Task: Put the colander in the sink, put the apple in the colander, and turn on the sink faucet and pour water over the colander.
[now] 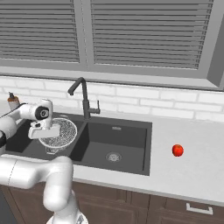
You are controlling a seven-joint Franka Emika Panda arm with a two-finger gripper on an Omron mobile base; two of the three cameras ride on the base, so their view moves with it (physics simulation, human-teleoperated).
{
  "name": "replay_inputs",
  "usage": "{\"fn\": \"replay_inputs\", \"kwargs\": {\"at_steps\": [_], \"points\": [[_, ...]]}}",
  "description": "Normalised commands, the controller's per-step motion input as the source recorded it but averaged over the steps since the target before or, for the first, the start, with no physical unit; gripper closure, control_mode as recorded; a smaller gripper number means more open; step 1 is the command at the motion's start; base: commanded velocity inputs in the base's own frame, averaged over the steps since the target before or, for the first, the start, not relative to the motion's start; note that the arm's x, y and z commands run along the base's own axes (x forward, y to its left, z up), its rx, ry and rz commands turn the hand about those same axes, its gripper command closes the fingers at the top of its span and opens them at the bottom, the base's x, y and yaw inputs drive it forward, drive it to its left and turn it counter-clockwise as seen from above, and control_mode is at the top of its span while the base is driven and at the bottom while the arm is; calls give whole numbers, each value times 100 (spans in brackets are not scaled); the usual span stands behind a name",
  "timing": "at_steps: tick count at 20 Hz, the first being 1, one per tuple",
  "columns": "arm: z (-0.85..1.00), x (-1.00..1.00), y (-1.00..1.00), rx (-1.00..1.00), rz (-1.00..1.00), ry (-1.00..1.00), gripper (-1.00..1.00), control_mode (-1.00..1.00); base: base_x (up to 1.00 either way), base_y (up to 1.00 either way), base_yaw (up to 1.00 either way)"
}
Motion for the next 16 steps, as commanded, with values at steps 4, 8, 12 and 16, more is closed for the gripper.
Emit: {"fn": "replay_inputs", "kwargs": {"at_steps": [4, 8, 12, 16], "points": [[-52, -7, 25, -8, -25, 26, 100, -100, 0, 0, 0], [-26, -2, 24, -7, -26, 20, 100, -100, 0, 0, 0], [-7, 4, 22, -6, -24, 20, 100, -100, 0, 0, 0], [0, -13, 35, -1, -22, 29, 100, -100, 0, 0, 0]]}}
